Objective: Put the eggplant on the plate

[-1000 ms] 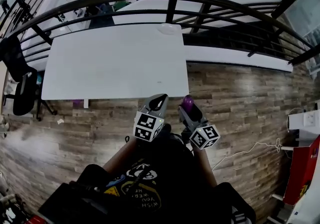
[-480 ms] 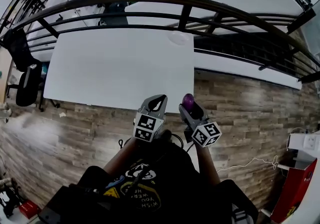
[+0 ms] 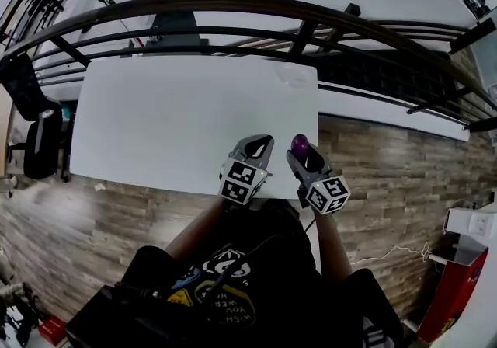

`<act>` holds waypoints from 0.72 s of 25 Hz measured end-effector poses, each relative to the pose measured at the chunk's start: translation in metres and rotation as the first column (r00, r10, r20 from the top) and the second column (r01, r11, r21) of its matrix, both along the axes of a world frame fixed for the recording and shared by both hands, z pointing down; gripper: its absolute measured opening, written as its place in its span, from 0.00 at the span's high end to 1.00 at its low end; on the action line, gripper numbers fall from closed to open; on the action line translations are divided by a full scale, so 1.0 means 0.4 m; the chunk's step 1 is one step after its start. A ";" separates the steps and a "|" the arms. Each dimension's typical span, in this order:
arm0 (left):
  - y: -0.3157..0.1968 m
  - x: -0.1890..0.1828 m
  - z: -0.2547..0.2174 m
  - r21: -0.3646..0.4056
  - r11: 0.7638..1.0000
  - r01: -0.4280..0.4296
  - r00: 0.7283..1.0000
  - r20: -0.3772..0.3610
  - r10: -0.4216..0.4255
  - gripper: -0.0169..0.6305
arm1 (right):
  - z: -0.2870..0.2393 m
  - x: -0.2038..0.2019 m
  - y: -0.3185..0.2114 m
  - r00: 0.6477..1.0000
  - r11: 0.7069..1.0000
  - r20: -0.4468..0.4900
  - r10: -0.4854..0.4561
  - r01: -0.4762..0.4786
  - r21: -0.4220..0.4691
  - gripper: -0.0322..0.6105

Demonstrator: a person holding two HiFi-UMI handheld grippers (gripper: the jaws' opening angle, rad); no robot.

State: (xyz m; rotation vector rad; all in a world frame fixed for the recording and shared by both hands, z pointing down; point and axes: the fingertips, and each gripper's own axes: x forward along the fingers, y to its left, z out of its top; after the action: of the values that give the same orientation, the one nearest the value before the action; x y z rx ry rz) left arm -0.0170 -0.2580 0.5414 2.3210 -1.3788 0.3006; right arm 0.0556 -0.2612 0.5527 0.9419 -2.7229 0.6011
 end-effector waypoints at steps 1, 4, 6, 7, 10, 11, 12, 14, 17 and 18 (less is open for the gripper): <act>-0.020 -0.010 0.015 -0.005 1.000 -0.006 1.000 0.002 0.006 0.97 | 0.022 -0.007 -0.027 1.000 1.000 -0.026 -0.007 0.007 -0.004 0.59; -0.079 -0.041 0.060 -0.033 0.999 -0.003 1.000 0.009 0.004 0.97 | 0.087 -0.027 -0.106 0.994 0.999 -0.097 -0.044 0.043 -0.012 0.59; -0.126 -0.054 0.090 -0.053 0.999 0.009 1.000 0.019 -0.008 0.97 | 0.136 -0.035 -0.172 0.984 0.996 -0.155 -0.087 0.088 0.001 0.59; -0.150 -0.053 0.105 -0.058 0.998 0.014 1.000 0.023 -0.013 0.97 | 0.166 -0.033 -0.207 0.975 0.993 -0.192 -0.111 0.114 0.007 0.59; -0.218 -0.030 0.169 -0.076 0.997 0.013 0.999 0.032 -0.010 0.97 | 0.272 -0.004 -0.318 0.939 0.986 -0.303 -0.163 0.168 -0.009 0.58; -0.236 -0.025 0.192 -0.091 0.996 0.016 0.999 0.036 -0.012 0.97 | 0.308 0.005 -0.358 0.928 0.984 -0.330 -0.173 0.175 -0.024 0.58; -0.252 -0.022 0.210 -0.107 0.994 0.022 0.999 0.038 -0.018 0.97 | 0.340 0.010 -0.401 0.917 0.983 -0.356 -0.183 0.181 -0.038 0.58; -0.271 -0.018 0.229 -0.131 0.990 0.042 0.999 0.035 -0.038 0.97 | 0.399 0.012 -0.493 0.885 0.977 -0.413 -0.212 0.205 -0.062 0.58; -0.258 -0.011 0.244 -0.163 0.983 0.082 0.997 0.025 -0.079 0.97 | 0.474 -0.002 -0.637 0.800 0.959 -0.534 -0.274 0.270 -0.088 0.58; -0.245 -0.016 0.252 -0.176 0.980 0.096 0.995 0.024 -0.093 0.97 | 0.495 -0.015 -0.682 0.764 0.951 -0.576 -0.293 0.294 -0.094 0.58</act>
State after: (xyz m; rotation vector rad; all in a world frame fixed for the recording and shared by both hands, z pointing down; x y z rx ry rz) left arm -0.0234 -0.3562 0.6421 2.1069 -1.4044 0.3962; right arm 0.0496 -0.5340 0.7507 0.5491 -2.2297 0.1945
